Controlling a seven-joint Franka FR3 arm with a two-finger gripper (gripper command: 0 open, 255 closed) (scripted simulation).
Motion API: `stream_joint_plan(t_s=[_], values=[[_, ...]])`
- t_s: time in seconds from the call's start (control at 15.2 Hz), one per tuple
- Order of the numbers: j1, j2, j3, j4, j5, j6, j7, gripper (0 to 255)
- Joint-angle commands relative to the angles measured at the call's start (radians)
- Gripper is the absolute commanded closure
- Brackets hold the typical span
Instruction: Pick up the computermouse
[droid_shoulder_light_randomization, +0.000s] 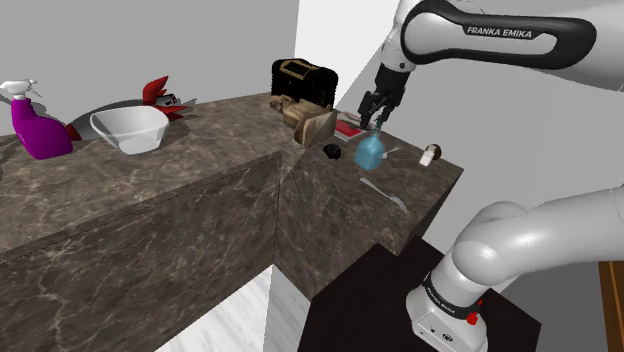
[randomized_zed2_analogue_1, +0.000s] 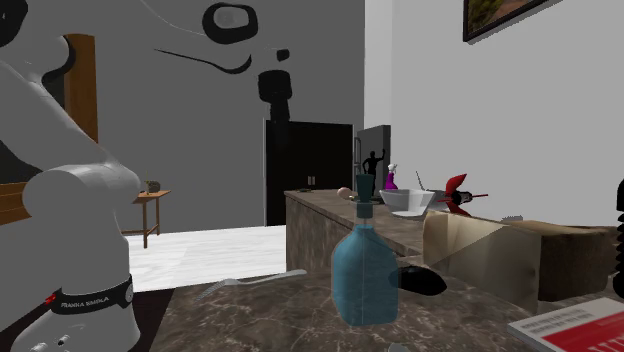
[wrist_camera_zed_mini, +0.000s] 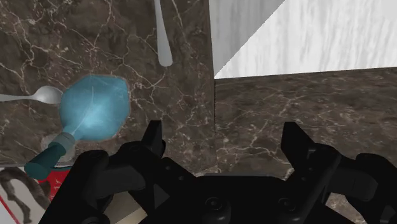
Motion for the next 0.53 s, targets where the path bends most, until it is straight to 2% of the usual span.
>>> stream_joint_plan(t_s=[0.0,0.46], values=[[-0.013,0.071,-0.004,0.010,-0.006,0.054,0.020,0],[-0.052,0.326,-0.017,0.100,-0.025,0.187,0.092,0]])
